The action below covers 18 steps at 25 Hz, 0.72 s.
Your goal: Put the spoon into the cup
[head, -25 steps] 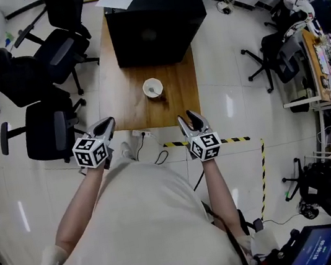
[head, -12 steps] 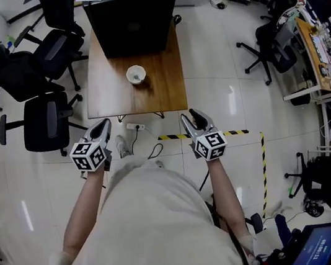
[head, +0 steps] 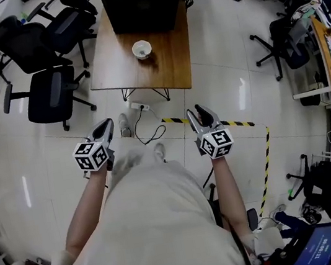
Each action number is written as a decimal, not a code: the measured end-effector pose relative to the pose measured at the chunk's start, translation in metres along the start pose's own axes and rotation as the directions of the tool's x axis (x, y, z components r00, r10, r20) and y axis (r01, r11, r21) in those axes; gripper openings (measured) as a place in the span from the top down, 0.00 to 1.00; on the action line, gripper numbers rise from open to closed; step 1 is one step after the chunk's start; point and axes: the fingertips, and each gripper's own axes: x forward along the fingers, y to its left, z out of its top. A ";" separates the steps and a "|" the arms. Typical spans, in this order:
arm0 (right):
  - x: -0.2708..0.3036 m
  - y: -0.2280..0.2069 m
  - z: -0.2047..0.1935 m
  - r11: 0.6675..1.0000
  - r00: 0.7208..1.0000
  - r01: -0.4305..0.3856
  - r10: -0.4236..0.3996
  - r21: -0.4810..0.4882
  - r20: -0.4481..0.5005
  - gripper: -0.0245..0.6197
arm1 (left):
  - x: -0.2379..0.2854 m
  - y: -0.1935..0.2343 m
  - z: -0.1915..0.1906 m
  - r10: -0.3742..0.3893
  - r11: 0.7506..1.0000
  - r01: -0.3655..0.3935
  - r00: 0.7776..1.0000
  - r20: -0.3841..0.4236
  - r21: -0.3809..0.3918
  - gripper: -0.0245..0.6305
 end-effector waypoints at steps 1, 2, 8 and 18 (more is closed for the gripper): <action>-0.003 0.001 -0.007 1.000 1.000 -0.008 0.008 0.005 -0.007 0.72 | -0.005 -0.002 -0.004 0.010 1.000 -0.010 1.000 0.002 -0.003 0.96; -0.006 0.000 -0.016 1.000 1.000 -0.015 0.015 0.008 -0.017 0.72 | -0.010 -0.004 -0.008 0.019 1.000 -0.019 1.000 0.004 -0.006 0.96; -0.018 0.003 -0.037 0.998 0.999 -0.043 0.044 0.042 -0.029 0.73 | -0.033 -0.009 -0.021 0.060 0.998 -0.060 0.998 0.004 -0.016 0.96; -0.020 0.029 -0.021 0.956 0.983 -0.178 0.164 0.231 0.077 0.80 | -0.045 -0.003 -0.014 0.077 0.997 -0.077 0.997 0.020 -0.024 0.96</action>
